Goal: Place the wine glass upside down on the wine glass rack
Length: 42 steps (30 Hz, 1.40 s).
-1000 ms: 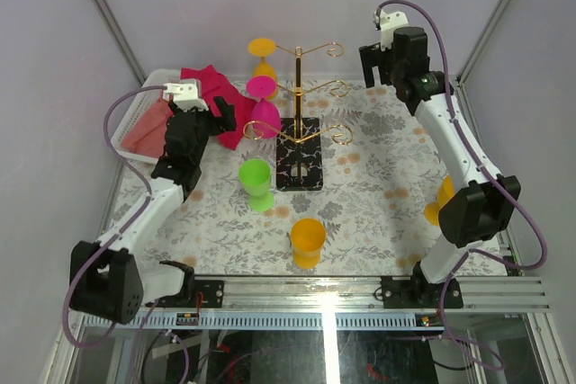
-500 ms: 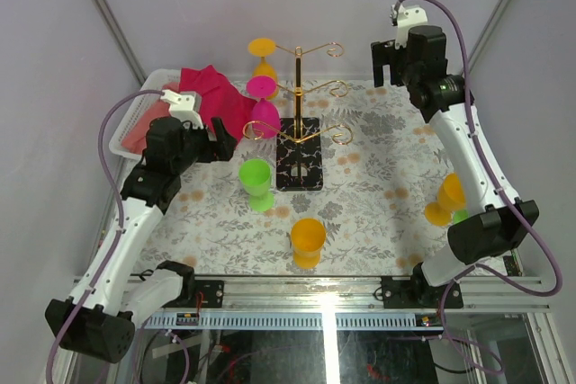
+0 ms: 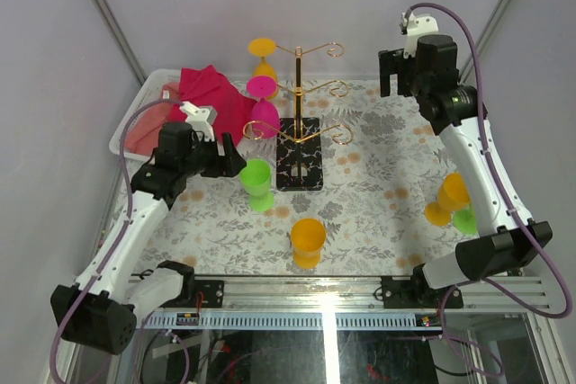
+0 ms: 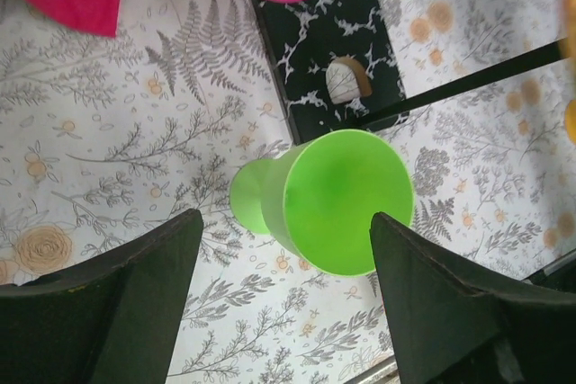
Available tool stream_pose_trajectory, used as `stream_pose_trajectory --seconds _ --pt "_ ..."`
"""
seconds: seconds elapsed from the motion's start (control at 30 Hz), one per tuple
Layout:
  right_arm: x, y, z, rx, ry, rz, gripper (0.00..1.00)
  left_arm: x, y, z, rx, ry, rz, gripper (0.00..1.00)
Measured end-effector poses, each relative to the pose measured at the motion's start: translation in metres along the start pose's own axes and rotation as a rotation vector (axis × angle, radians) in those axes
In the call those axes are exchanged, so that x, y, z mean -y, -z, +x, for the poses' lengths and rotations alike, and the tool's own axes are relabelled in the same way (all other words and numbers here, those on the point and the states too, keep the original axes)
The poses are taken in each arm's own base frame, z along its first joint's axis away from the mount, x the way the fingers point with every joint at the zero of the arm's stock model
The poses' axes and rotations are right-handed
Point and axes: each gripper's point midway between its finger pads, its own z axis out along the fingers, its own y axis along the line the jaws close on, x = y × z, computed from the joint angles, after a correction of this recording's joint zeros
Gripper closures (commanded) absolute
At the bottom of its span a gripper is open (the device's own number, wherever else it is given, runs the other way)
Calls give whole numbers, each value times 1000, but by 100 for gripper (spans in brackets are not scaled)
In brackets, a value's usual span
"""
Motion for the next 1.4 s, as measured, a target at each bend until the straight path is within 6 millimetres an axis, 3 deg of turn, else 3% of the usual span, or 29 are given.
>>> stream_pose_trajectory --seconds 0.3,0.57,0.77,1.03,1.17,1.4 --pt "3 11 -2 17 -4 2 1 -17 -25 24 -109 21 -51 36" --pt "2 9 -1 14 -3 2 1 -19 -35 35 -156 -4 -69 78" --pt "2 8 0 11 -2 3 1 -22 -38 38 -170 -16 -75 99" --pt "2 8 0 11 -2 2 1 -34 -31 39 -171 -51 -148 100" --pt "0 8 0 11 -9 -8 1 -43 -12 17 -111 -89 -243 100" --pt "-9 10 -2 3 -49 -54 1 -52 38 -64 132 -161 -434 100"
